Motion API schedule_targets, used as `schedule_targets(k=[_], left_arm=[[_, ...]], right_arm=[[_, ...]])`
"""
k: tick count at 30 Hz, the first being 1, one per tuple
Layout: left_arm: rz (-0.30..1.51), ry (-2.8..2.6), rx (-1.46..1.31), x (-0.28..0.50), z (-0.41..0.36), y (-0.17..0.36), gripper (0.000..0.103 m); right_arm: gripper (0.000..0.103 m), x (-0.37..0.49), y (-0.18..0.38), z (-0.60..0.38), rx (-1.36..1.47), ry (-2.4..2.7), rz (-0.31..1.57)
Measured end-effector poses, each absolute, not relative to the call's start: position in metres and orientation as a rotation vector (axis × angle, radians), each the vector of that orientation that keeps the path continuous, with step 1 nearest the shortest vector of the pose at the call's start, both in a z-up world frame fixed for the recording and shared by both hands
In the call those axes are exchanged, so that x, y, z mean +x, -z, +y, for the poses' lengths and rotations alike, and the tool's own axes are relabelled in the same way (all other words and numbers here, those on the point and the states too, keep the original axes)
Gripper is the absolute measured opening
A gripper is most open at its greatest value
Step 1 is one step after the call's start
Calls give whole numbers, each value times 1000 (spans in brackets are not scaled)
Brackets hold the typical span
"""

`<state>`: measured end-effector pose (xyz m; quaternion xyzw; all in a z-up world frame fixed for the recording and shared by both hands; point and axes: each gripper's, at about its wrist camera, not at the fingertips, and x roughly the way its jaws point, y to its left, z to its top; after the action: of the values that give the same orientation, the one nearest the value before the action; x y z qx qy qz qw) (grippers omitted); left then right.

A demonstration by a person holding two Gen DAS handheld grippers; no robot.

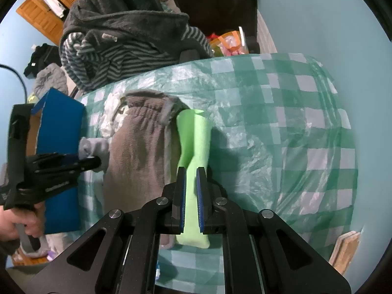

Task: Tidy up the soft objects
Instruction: 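Grasp the lime-green cloth with the right tool while the left tool grasps the grey sock, then lift the lime-green cloth with the right tool while the left tool lifts the grey sock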

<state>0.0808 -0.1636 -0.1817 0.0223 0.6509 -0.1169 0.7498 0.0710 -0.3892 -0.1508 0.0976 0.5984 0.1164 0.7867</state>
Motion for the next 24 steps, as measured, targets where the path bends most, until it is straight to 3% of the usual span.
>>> schedule_targets(k=[2,3,4,5,24], left_arm=[[1418,253,43,79,-161,178,25],[1415,251,41,78,-161,177,25],[1412,250,39,78,-160,175,25],[1410,250,37,77,-159,174,25],[1405,230,38,66,-156,165,25]], right_arm=[[15,72,155,-394,236,-251,1314],[24,72,159,-398,253,-245,1331],[41,73,161,-401,267,-241,1340],[48,74,163,-404,273,-236,1337],[50,96,189,-387,169,-286,1347]])
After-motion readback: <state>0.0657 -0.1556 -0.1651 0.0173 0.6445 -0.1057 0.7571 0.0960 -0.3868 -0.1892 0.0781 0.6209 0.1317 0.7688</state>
